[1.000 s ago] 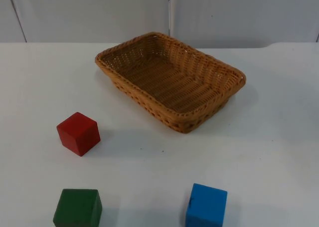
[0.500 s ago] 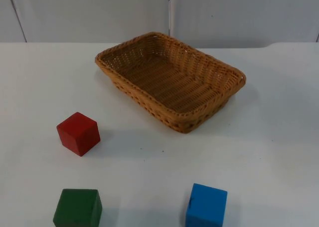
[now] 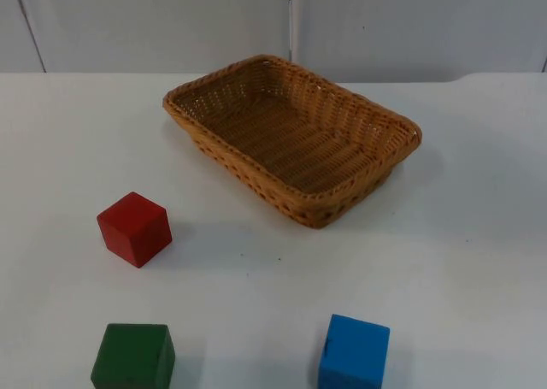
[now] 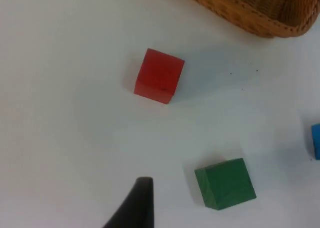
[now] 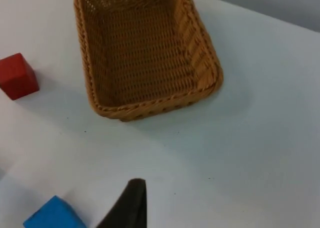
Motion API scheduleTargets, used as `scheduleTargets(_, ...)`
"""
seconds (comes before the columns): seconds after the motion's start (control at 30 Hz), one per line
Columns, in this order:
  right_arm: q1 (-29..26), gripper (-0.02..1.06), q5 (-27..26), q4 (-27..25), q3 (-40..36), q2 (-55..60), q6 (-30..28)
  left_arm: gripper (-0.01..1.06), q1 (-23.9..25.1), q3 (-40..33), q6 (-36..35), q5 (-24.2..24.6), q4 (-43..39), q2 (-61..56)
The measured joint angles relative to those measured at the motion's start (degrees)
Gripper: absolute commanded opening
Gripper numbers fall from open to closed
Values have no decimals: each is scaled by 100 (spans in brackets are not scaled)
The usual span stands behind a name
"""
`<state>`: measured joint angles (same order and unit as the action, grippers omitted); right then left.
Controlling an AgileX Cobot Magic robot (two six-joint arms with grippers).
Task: Pick up one cube with each hand and place exactly two cubes into the same basket, leaving the remaining cube outside.
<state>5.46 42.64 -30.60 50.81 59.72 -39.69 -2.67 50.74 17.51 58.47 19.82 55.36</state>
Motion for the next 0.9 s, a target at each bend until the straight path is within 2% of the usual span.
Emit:
scheduleTargets(0.23, 119, 105, 288, -266, 439, 544, -208, 105, 0, 24, 32, 67, 66, 192)
scheduleTargets(0.37, 834, 105, 309, -73, 910, 1013, -246, 105, 0, 24, 45, 76, 95, 245)
scheduleTargets(0.4, 834, 105, 309, -73, 910, 1013, -246, 105, 0, 24, 45, 76, 95, 245)
scheduleTargets(0.53, 1846, 105, 309, 556, 1251, 1531, -160, 105, -17, 24, 68, 168, 119, 337)
scheduleTargets(0.57, 1846, 105, 309, 556, 1251, 1531, -160, 105, -17, 24, 68, 168, 119, 337)
scheduleTargets(0.73, 2912, 105, 319, 1524, 1388, 2155, 115, 105, -490, 27, 92, 207, 119, 349)
scheduleTargets(0.77, 2912, 105, 319, 1524, 1388, 2155, 115, 105, -490, 27, 92, 207, 119, 349)
scheduleTargets(0.9, 3401, 105, 340, 1708, 1388, 2550, 149, 105, -1048, 27, -226, 100, -95, 533)
